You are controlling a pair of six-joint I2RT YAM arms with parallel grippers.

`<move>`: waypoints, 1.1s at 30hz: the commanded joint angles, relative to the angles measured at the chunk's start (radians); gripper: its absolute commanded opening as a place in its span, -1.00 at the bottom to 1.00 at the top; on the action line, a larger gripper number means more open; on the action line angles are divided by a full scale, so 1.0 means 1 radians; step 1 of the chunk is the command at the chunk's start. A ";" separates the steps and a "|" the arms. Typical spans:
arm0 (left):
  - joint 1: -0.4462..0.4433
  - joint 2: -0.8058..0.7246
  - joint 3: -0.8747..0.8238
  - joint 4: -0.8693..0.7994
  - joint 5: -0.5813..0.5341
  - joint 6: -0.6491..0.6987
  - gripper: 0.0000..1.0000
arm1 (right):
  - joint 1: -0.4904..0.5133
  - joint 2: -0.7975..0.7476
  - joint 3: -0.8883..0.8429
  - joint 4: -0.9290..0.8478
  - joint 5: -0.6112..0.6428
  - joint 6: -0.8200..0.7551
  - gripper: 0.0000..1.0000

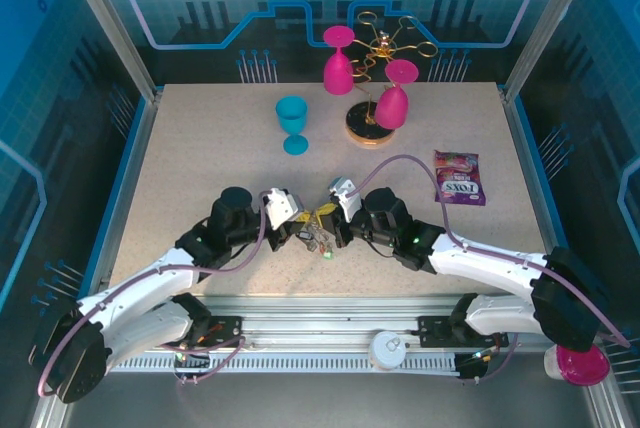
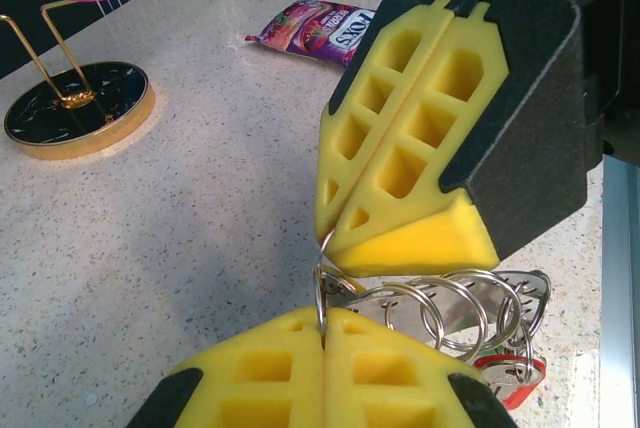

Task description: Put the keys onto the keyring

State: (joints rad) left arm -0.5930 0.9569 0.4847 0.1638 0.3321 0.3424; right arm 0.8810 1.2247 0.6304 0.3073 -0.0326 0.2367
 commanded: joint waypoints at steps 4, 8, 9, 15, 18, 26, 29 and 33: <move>-0.009 -0.048 -0.031 0.136 0.051 0.033 -1.00 | -0.039 0.008 0.037 -0.088 0.006 -0.002 -1.00; -0.012 -0.052 -0.047 0.172 0.071 0.073 -1.00 | -0.057 0.011 0.048 -0.123 -0.032 -0.003 -1.00; -0.014 -0.054 -0.049 0.175 0.074 0.089 -1.00 | -0.061 0.009 0.052 -0.130 -0.044 -0.007 -1.00; -0.016 -0.056 -0.048 0.179 0.098 0.156 -1.00 | -0.085 -0.007 0.079 -0.215 -0.116 -0.045 -1.00; -0.015 -0.052 -0.058 0.215 0.122 0.154 -1.00 | -0.099 -0.011 0.088 -0.249 -0.139 -0.062 -1.00; -0.016 -0.053 -0.086 0.296 0.163 0.104 -1.00 | -0.128 0.043 0.075 -0.256 -0.231 -0.067 -1.00; -0.017 -0.057 -0.083 0.296 0.169 0.103 -1.00 | -0.128 0.059 0.086 -0.273 -0.258 -0.072 -1.00; -0.016 -0.055 -0.090 0.301 0.170 0.093 -1.00 | -0.129 0.057 0.097 -0.295 -0.268 -0.086 -0.87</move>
State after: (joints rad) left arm -0.6018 0.9192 0.4030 0.3954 0.4545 0.4469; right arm 0.7616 1.2850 0.7013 0.0498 -0.2733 0.1749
